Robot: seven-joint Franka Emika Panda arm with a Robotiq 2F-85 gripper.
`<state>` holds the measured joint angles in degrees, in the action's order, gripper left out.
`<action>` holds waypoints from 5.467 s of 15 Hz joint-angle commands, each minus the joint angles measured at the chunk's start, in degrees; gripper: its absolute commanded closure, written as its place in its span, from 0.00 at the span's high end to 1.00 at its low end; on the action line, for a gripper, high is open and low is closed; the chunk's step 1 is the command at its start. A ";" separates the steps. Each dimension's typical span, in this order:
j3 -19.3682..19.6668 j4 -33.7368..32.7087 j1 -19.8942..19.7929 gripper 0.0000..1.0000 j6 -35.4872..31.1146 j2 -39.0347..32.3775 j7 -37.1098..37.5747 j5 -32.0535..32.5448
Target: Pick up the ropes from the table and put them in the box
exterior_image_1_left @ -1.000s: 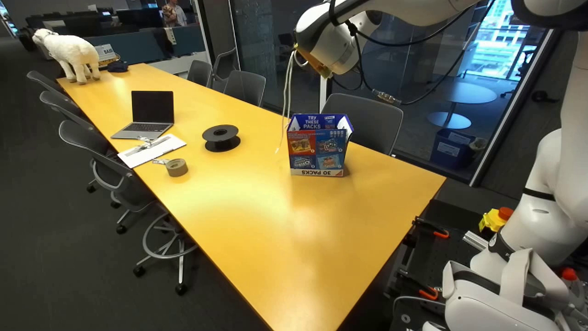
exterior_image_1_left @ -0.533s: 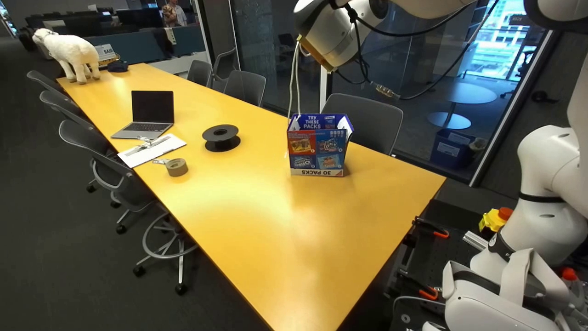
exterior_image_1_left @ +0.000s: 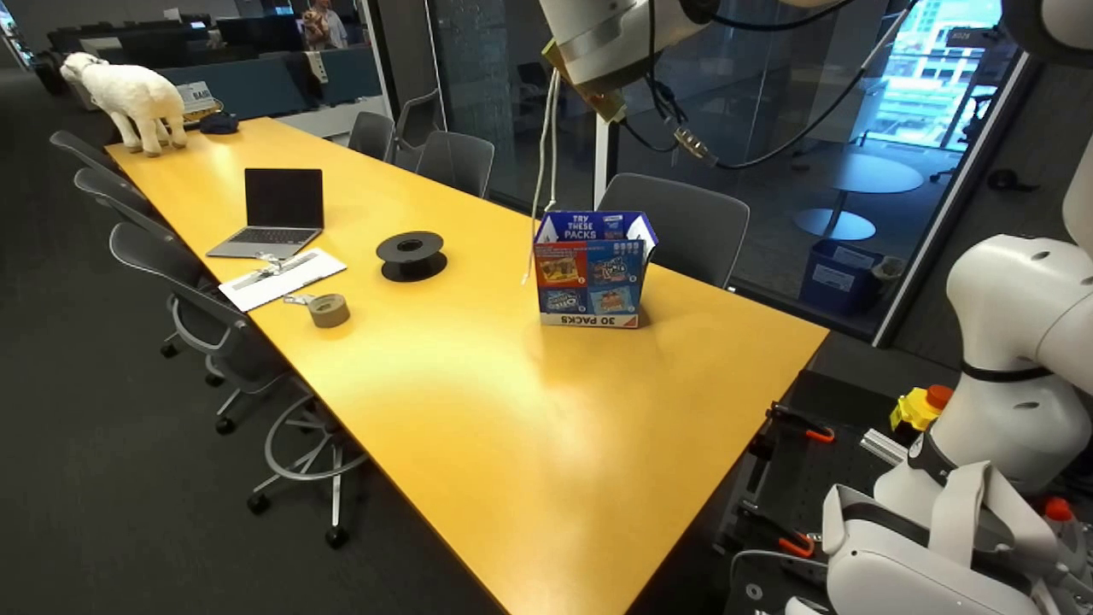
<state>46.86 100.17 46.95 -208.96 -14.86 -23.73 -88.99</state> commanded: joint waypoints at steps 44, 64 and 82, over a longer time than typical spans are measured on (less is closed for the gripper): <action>-13.45 -62.04 -30.24 0.02 -34.29 -21.59 -46.84 -43.90; -9.74 -45.28 -25.07 0.01 -33.99 -14.91 -56.34 -55.35; -25.53 -33.30 -32.37 0.01 -33.99 -7.55 -61.89 -55.32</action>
<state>24.00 66.26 16.31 -241.51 -24.38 -83.41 -144.31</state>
